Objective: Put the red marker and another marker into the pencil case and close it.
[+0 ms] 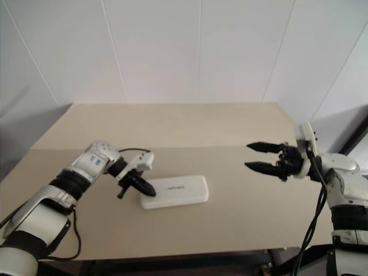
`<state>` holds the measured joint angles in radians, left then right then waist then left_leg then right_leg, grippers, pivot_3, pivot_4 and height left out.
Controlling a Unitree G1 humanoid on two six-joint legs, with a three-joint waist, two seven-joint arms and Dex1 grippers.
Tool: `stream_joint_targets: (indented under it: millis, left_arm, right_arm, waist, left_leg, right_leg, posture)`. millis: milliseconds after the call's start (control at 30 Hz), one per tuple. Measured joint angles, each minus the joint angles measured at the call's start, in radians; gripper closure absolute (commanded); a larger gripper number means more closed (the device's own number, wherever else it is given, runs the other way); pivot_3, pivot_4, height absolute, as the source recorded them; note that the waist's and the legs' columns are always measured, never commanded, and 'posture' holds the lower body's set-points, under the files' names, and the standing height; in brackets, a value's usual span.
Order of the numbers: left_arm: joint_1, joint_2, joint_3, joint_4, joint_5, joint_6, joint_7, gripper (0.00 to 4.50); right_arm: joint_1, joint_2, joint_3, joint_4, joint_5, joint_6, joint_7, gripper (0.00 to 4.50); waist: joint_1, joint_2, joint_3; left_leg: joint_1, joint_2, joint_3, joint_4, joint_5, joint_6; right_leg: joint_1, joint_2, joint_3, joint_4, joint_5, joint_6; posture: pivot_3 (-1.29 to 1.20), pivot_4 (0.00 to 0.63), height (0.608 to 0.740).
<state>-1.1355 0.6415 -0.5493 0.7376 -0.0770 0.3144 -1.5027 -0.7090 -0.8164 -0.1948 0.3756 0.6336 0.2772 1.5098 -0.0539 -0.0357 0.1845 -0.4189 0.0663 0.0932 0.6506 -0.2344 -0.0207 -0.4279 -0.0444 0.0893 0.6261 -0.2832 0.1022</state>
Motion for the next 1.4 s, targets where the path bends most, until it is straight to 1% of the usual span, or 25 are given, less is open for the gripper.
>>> stream_joint_targets:
  millis: [67, 167, 233, 300, 333, 400, 533, 600, 667, 733, 767, 833, 933, 1067, 1233, 1400]
  left_arm:
    - [0.0, -0.016, 0.033, 0.03, 0.002, -0.019, 0.003, 4.46]
    - [0.01, -0.069, 0.125, 0.057, -0.005, -0.057, 0.071, 4.46]
    - [0.02, -0.08, 0.197, 0.029, -0.021, -0.077, 0.115, 4.46]
    - [0.048, -0.081, 0.274, -0.034, -0.046, -0.107, 0.163, 4.46]
    - [0.067, -0.084, 0.309, -0.07, -0.056, -0.127, 0.191, 4.46]
    - [0.116, -0.096, 0.39, -0.135, -0.082, -0.16, 0.278, 4.46]
    - [0.21, -0.11, 0.496, -0.156, -0.091, -0.255, 0.416, 4.46]
    - [0.246, -0.125, 0.54, -0.146, -0.095, -0.286, 0.476, 4.08]
    - [0.278, -0.129, 0.573, -0.155, -0.137, -0.281, 0.459, 3.58]
    - [0.326, -0.126, 0.591, -0.181, -0.183, -0.281, 0.401, 2.97]
    - [0.34, -0.124, 0.591, -0.181, -0.194, -0.282, 0.38, 2.7]
    - [0.369, -0.119, 0.591, -0.181, -0.211, -0.288, 0.319, 2.04]
    - [0.373, -0.101, 0.592, -0.187, -0.24, -0.284, 0.249, 1.14]
    - [0.384, -0.047, 0.602, -0.234, -0.299, -0.234, 0.129, 0.01]
    - [0.388, 0.007, 0.614, -0.241, -0.328, -0.219, 0.039, 0.01]
    - [0.388, 0.04, 0.617, -0.21, -0.32, -0.233, 0.029, 0.01]
  right_arm:
    - [0.012, 0.0, -0.008, -0.019, 0.004, 0.003, -0.002, 0.0]
    - [0.023, 0.002, -0.009, -0.041, 0.004, 0.007, -0.01, 0.0]
    - [0.028, 0.002, -0.009, -0.059, 0.004, 0.007, -0.012, 0.0]
    - [0.034, 0.002, -0.012, -0.063, 0.004, 0.007, -0.015, 0.0]
    - [0.04, 0.002, -0.012, -0.064, 0.004, 0.007, -0.016, 0.0]
    - [0.056, 0.002, -0.011, -0.065, 0.003, 0.007, -0.018, 0.0]
    - [0.076, 0.002, -0.011, -0.078, 0.001, 0.007, -0.021, 0.0]
    - [0.084, 0.002, -0.01, -0.087, -0.008, 0.007, -0.021, 0.0]
    - [0.094, -0.003, -0.006, -0.101, -0.021, 0.002, -0.015, 0.0]
    - [0.116, -0.023, 0.004, -0.104, -0.042, -0.017, 0.0, 0.0]
    - [0.119, -0.027, 0.008, -0.104, -0.047, -0.02, 0.001, 0.0]
    - [0.118, -0.035, 0.028, -0.104, -0.061, -0.033, 0.005, 0.0]
    - [0.118, -0.036, 0.033, -0.104, -0.063, -0.039, 0.007, 0.0]
    - [0.118, -0.052, 0.033, -0.107, -0.063, -0.038, 0.007, 0.0]
    - [0.127, -0.075, 0.033, -0.118, -0.062, -0.037, 0.007, 0.0]
    - [0.116, -0.08, 0.033, -0.089, -0.074, -0.054, 0.007, 0.0]
  waist:
    - [0.0, 0.0, 0.0]
    - [0.0, -0.001, 0.001]
    - [0.0, -0.001, 0.001]
    - [-0.003, -0.001, 0.001]
    - [-0.003, -0.001, 0.001]
    - [-0.001, 0.0, 0.001]
    - [-0.001, 0.001, 0.002]
    - [0.002, 0.001, 0.002]
    - [0.002, 0.001, 0.002]
    - [0.003, 0.001, 0.002]
    - [0.003, 0.001, 0.002]
    - [0.002, 0.001, 0.002]
    - [0.001, 0.001, 0.002]
    - [-0.002, 0.001, 0.002]
    - [-0.002, 0.001, 0.002]
    - [-0.002, 0.001, 0.002]
  left_leg:
    - [0.0, -0.001, 0.0, 0.001, 0.001, 0.001]
    - [-0.003, -0.001, 0.0, 0.002, 0.001, 0.002]
    - [-0.003, -0.001, 0.0, 0.001, 0.001, 0.002]
    - [-0.002, -0.001, 0.0, -0.001, 0.0, 0.001]
    - [-0.002, 0.0, 0.0, -0.003, 0.0, 0.0]
    - [-0.002, 0.0, 0.0, -0.004, 0.0, 0.0]
    - [-0.002, 0.0, 0.0, -0.004, 0.0, 0.0]
    - [-0.003, 0.0, 0.0, -0.002, 0.0, 0.0]
    - [-0.003, -0.001, 0.001, -0.002, 0.0, 0.0]
    - [-0.002, -0.001, 0.001, -0.002, 0.0, 0.0]
    - [-0.002, -0.001, 0.001, -0.002, 0.0, 0.0]
    - [-0.002, 0.0, 0.001, -0.002, 0.0, 0.0]
    - [-0.002, -0.001, 0.0, -0.002, 0.0, 0.0]
    - [-0.002, 0.0, 0.001, -0.003, 0.0, -0.001]
    - [-0.002, 0.0, 0.0, -0.003, 0.0, -0.001]
    - [-0.002, 0.0, 0.001, -0.002, 0.0, -0.001]
  right_leg:
    - [0.0, -0.001, 0.0, 0.0, 0.0, 0.0]
    - [-0.001, -0.002, 0.0, 0.0, 0.001, 0.001]
    - [-0.001, -0.002, 0.0, 0.0, 0.002, 0.003]
    - [-0.002, -0.001, 0.0, 0.001, 0.005, 0.008]
    - [-0.002, -0.001, 0.0, 0.001, 0.009, 0.017]
    - [-0.004, 0.0, -0.001, 0.002, 0.008, 0.017]
    - [-0.004, 0.0, -0.001, 0.001, 0.008, 0.017]
    - [-0.003, 0.0, 0.0, 0.001, 0.009, 0.019]
    - [-0.002, 0.0, 0.0, 0.001, 0.009, 0.019]
    - [-0.002, 0.0, 0.0, 0.0, 0.009, 0.019]
    - [-0.002, 0.0, -0.001, 0.0, 0.009, 0.019]
    - [-0.002, 0.0, -0.001, 0.0, 0.009, 0.019]
    - [-0.002, 0.0, -0.001, 0.0, 0.009, 0.018]
    - [-0.002, 0.0, -0.001, 0.0, 0.009, 0.018]
    - [-0.002, 0.0, -0.001, 0.0, 0.008, 0.017]
    - [-0.002, -0.001, -0.001, 0.0, 0.007, 0.015]
  posture:
    - [0.0, 0.15, 0.74]
    - [0.0, 0.15, 0.74]
    - [0.0, 0.15, 0.74]
    - [0.0, 0.15, 0.74]
    - [0.0, 0.15, 0.74]
    - [0.0, 0.15, 0.74]
    - [0.0, 0.15, 0.74]
    - [0.0, 0.15, 0.74]
    - [0.0, 0.15, 0.74]
    - [0.0, 0.15, 0.74]
    - [0.0, 0.15, 0.74]
    - [0.0, 0.15, 0.74]
    - [0.0, 0.15, 0.74]
    - [0.0, 0.15, 0.74]
    - [0.0, 0.15, 0.74]
    - [0.0, 0.15, 0.74]
